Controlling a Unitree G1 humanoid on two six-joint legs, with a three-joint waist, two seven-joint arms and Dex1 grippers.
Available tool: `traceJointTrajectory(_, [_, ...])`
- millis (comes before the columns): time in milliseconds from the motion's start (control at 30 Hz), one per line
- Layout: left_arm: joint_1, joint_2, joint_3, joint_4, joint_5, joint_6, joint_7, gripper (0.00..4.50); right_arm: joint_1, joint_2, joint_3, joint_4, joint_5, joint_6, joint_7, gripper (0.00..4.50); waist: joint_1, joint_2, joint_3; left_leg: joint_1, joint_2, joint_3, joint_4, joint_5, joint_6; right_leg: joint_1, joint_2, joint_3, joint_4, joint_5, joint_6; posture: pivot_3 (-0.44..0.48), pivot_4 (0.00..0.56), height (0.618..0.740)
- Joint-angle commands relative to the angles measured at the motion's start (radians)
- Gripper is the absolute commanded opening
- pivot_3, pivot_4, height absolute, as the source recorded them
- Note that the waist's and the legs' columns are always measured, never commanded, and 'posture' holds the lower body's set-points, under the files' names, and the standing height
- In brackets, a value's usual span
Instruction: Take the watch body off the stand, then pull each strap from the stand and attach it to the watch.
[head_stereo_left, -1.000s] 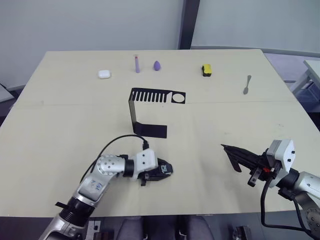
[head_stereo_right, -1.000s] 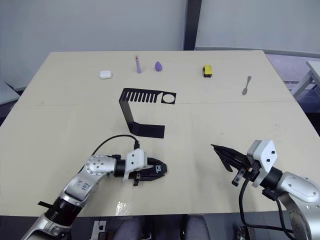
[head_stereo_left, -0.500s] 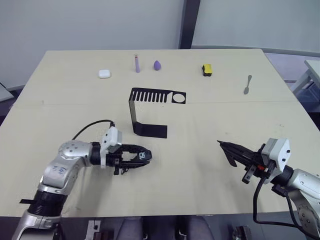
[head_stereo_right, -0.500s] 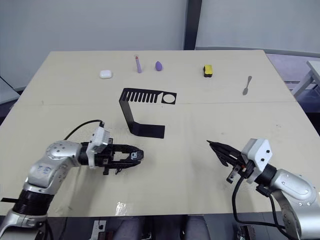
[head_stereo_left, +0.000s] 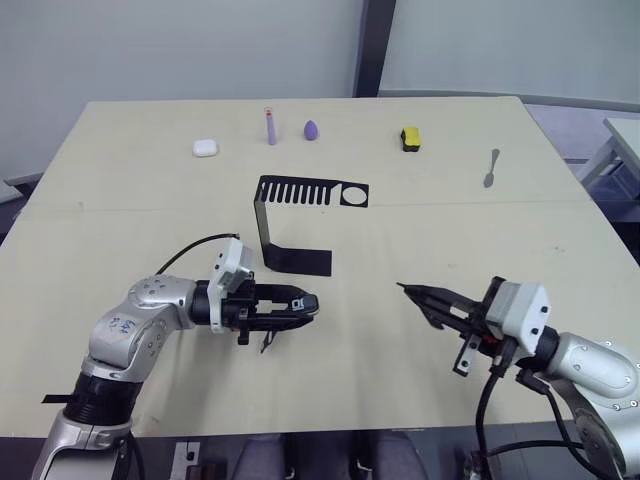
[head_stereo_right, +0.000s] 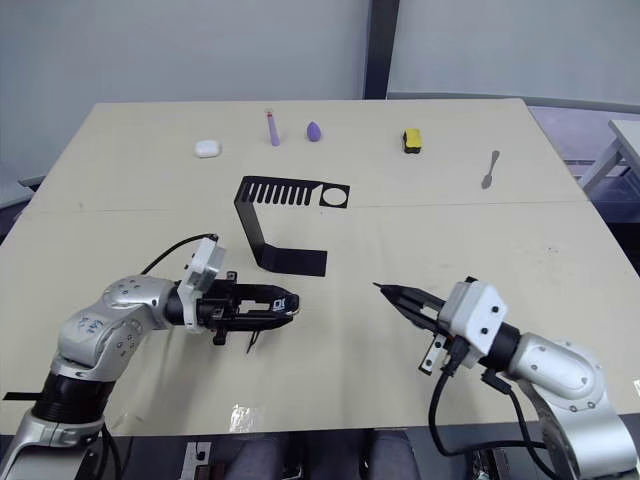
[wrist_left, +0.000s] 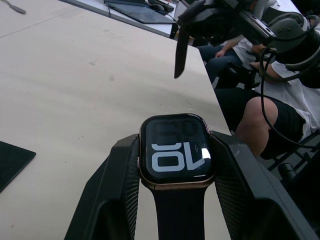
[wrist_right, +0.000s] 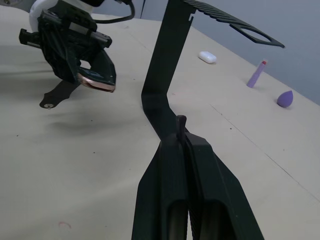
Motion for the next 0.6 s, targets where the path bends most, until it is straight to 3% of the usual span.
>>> traceJointTrajectory(33, [-0.045, -0.029, -0.005, -0.028, -0.036, 0.045, 0.038, 1.61, -0.028, -0.008, 0.025, -0.032, -0.046, -0.044, -0.013, 0.0, 0.001, 0.0, 0.0, 0.0, 0.0, 0.0, 0.0, 0.0, 0.0, 0.0, 0.0, 0.0, 0.0, 0.0, 0.0, 0.0, 0.15, 0.74])
traceJointTrajectory(267, [-0.098, -0.099, 0.004, -0.026, -0.092, 0.161, 0.111, 1.61, -0.064, -0.006, 0.077, -0.006, -0.113, -0.108, -0.005, 0.0, 0.001, -0.001, 0.0, 0.0, 0.0, 0.0, 0.0, 0.0, 0.0, 0.0, 0.0, 0.0, 0.0, 0.0, 0.0, 0.0, 0.15, 0.74])
traceJointTrajectory(600, [-0.092, -0.111, 0.012, 0.01, -0.107, 0.186, 0.117, 1.61, -0.089, -0.025, 0.126, 0.053, -0.192, -0.246, 0.032, 0.0, -0.003, -0.001, 0.001, 0.0, 0.0, 0.0, 0.0, 0.001, -0.001, 0.0, 0.001, 0.0, 0.001, 0.0, 0.0, 0.0, 0.15, 0.74])
